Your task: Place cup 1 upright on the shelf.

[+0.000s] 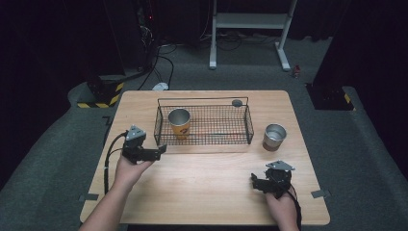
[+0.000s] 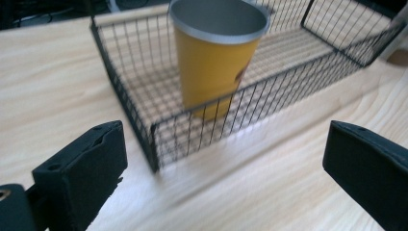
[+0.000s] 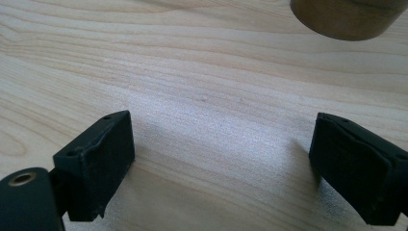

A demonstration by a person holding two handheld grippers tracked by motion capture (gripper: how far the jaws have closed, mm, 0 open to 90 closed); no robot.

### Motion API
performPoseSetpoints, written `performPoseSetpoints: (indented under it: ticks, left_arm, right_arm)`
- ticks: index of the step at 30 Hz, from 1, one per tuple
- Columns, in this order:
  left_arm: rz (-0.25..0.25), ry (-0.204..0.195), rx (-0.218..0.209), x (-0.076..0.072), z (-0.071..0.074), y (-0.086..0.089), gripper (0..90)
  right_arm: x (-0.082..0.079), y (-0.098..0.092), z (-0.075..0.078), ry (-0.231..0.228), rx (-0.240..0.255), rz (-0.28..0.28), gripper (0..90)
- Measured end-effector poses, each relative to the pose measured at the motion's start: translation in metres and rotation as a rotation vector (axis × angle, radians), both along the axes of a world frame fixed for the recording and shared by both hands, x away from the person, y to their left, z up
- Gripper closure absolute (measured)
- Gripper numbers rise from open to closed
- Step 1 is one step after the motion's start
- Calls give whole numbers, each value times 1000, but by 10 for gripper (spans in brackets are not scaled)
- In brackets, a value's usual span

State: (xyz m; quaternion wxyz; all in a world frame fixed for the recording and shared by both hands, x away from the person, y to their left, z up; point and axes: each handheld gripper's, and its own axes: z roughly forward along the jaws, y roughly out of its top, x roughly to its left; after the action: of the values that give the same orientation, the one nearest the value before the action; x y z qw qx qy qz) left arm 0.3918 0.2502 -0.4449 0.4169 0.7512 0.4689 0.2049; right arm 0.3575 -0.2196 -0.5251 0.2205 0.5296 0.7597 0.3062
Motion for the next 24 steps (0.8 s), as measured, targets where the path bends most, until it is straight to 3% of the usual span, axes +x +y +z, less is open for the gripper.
performPoseSetpoints:
  ticks: [7, 12, 15, 22, 24]
  left_arm:
    - [11, 50, 15, -19, -25, 17, 32]
    - [-2, 95, 11, -32, -42, 19, 35]
    - [-4, 101, 17, -41, -52, 20, 38]
    - [5, 113, 106, -53, -72, 19, 37]
    - [6, 127, 112, -55, -77, 18, 37]
  right_arm:
    - [0, 0, 0, 0, 0, 0, 85]
    - [0, 0, 0, 0, 0, 0, 85]
    - [0, 0, 0, 1, 1, 0, 85]
    - [0, 0, 0, -1, -1, 1, 85]
    - [0, 0, 0, -1, 0, 2, 85]
